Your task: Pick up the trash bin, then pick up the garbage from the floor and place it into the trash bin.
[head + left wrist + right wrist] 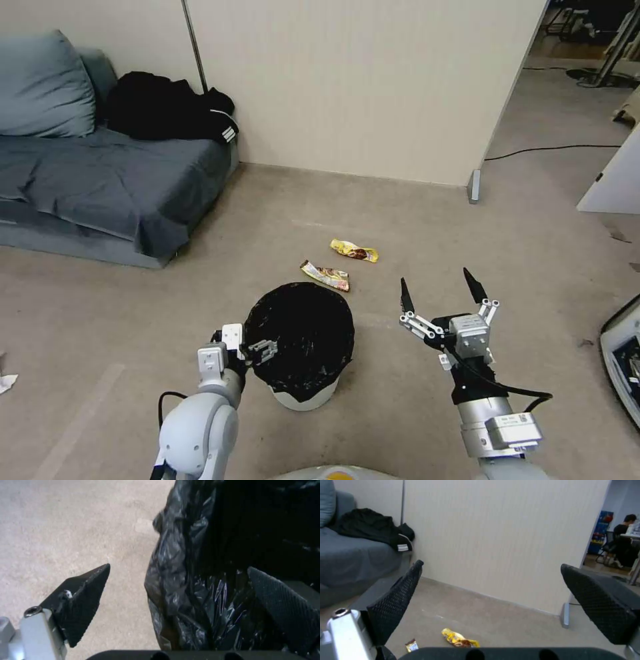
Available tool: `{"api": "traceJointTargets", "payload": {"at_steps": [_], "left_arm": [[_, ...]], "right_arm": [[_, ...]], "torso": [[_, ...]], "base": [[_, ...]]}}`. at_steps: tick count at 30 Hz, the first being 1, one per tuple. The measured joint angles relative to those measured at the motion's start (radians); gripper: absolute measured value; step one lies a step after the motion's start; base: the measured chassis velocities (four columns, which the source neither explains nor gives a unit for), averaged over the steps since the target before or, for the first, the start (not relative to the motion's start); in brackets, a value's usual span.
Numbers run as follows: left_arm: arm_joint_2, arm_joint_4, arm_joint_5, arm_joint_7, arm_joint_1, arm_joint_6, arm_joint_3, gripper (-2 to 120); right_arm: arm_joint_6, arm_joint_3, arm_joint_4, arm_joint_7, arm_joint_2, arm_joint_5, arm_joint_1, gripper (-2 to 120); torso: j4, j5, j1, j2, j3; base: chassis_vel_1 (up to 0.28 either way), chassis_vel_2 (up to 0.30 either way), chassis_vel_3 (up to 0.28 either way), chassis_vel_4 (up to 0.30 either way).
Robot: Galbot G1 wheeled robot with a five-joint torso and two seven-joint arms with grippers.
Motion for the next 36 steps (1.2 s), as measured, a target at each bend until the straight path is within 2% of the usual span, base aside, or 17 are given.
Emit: {"api": "traceJointTargets", "payload": {"at_steps": [2,3,5,6,8,9,12,13,15,17,19,21,24,27,36], "left_arm": [[-0.003,0.010,0.000,-0.006,-0.002,-0.005,0.000,91],[-0.003,0.010,0.000,-0.006,-0.002,-0.005,0.000,91],[-0.004,0.014,0.001,-0.009,-0.002,-0.007,0.003,82],[-0.004,0.014,0.001,-0.009,-0.002,-0.007,0.003,82],[-0.006,0.016,0.002,-0.014,-0.002,-0.008,0.005,72],[-0.006,0.016,0.002,-0.014,-0.002,-0.008,0.005,72],[-0.009,0.018,0.003,-0.018,0.001,-0.010,0.008,57],[-0.009,0.018,0.003,-0.018,0.001,-0.010,0.008,57],[-0.011,0.020,0.003,-0.019,0.003,-0.012,0.010,46],[-0.012,0.022,0.004,-0.019,0.003,-0.013,0.011,43],[-0.014,0.026,0.004,-0.021,0.004,-0.015,0.012,31],[-0.014,0.028,0.004,-0.022,0.004,-0.016,0.012,28],[-0.017,0.032,0.003,-0.023,0.006,-0.017,0.012,13],[-0.018,0.034,0.003,-0.023,0.008,-0.018,0.012,6],[-0.020,0.031,0.002,-0.023,0.017,-0.019,0.012,5]], "right_arm": [[0.000,-0.002,0.000,0.000,0.000,0.001,0.000,100],[0.000,-0.002,0.000,0.000,0.000,0.001,0.000,100],[-0.001,-0.003,-0.001,0.000,0.000,0.001,0.000,100],[-0.001,-0.003,-0.001,0.000,0.000,0.001,0.000,100],[-0.001,-0.003,-0.001,0.000,0.000,0.000,0.000,100],[-0.001,-0.003,-0.001,0.000,0.000,0.000,0.000,100],[0.000,-0.004,-0.002,0.001,0.000,-0.004,0.000,100],[0.000,-0.004,-0.002,0.001,0.000,-0.004,0.000,100],[0.001,-0.005,-0.002,0.010,0.000,-0.009,0.001,100],[0.001,-0.005,-0.002,0.016,0.000,-0.013,0.001,100],[0.001,-0.006,-0.002,0.022,0.000,-0.016,0.002,100],[0.001,-0.006,-0.002,0.023,0.000,-0.016,0.002,100],[0.005,-0.007,-0.002,0.029,0.000,-0.033,0.002,100],[0.011,-0.010,0.001,0.037,0.000,-0.060,0.002,100],[0.010,-0.013,0.007,0.059,0.000,-0.075,0.002,100]], "torso": [[0.0001,0.0003,0.000,0.000,0.000],[0.0001,0.0003,0.000,0.000,0.000],[0.0001,0.0004,0.000,0.000,0.000],[0.0001,0.0004,0.000,0.000,0.000],[0.0001,0.0004,0.000,0.000,0.000],[0.0001,0.0004,0.000,0.000,0.000],[0.0001,0.0003,0.000,0.000,0.000],[0.0001,0.0003,0.000,0.000,0.000],[0.0001,0.0004,0.000,0.000,0.000],[0.0002,0.0004,0.000,0.000,0.000],[0.0002,0.0005,0.000,0.000,0.000],[0.0002,0.0005,0.000,0.000,0.000],[0.0002,0.0006,0.000,0.000,0.000],[0.0002,0.0004,0.000,0.000,0.000],[0.0000,0.0003,0.000,0.000,0.000]], "base": [[0.000,0.000,0.000,0.000],[0.000,0.000,0.000,0.000],[0.000,0.000,0.000,0.000],[0.000,0.000,0.000,0.000],[0.000,0.000,0.000,0.000],[0.000,0.000,0.000,0.000],[0.000,0.000,0.000,0.000],[0.000,0.000,0.000,0.000],[0.000,0.000,0.000,0.000],[0.000,0.000,0.000,0.000],[0.000,0.000,0.000,0.000],[0.000,0.000,0.000,0.000],[0.000,0.000,0.000,0.000],[0.000,0.000,0.000,0.000],[0.000,0.000,0.000,0.000]]}}
